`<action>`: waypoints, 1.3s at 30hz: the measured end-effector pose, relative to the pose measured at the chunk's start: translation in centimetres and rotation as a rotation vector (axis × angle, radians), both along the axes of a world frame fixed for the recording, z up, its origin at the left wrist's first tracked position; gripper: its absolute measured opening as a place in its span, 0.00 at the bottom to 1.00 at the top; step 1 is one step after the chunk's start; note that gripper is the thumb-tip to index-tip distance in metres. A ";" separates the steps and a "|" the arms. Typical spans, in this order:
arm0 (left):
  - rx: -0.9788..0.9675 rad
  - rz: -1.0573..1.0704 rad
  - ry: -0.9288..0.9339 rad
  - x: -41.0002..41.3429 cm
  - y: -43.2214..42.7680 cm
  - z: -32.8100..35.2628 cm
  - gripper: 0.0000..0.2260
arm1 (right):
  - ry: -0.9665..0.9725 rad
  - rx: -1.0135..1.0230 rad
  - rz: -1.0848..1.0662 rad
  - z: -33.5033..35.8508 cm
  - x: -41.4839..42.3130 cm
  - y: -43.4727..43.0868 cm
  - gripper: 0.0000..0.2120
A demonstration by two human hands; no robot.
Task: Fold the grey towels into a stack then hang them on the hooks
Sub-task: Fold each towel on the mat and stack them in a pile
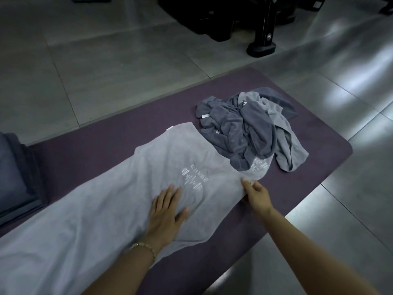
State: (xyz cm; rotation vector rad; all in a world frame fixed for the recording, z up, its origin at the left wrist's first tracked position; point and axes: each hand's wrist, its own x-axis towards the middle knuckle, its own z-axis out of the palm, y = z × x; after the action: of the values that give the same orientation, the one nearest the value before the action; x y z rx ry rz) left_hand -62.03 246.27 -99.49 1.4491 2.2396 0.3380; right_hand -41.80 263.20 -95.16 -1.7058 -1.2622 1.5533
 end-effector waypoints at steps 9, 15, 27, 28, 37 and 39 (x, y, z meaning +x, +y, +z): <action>-0.010 -0.052 0.042 0.8 -0.7 -0.9 0.28 | -0.063 -0.047 -0.178 -0.7 7.8 -0.8 0.12; 0.119 -0.015 -0.020 -0.5 -2.4 0.9 0.43 | -0.567 0.252 0.281 -0.5 5.0 -0.2 0.17; -0.115 0.236 0.176 -15.9 -22.0 8.3 0.53 | -0.492 0.368 1.035 1.7 -16.3 -10.6 0.26; -0.148 0.286 0.187 -16.7 -24.3 8.5 0.54 | -0.484 0.353 1.080 1.8 -17.8 -12.0 0.26; -0.139 0.632 0.084 -20.3 -35.8 9.0 0.43 | -0.372 0.340 1.319 3.4 -26.7 -23.2 0.25; -0.074 0.659 0.064 -21.8 -35.3 8.7 0.42 | -0.350 0.324 1.362 4.1 -28.3 -24.7 0.26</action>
State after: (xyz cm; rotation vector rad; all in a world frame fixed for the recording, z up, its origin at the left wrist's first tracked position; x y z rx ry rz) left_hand -83.87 210.95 -90.74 0.6533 2.7003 0.4050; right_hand -70.13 238.50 -91.10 -0.8190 -3.0073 1.4506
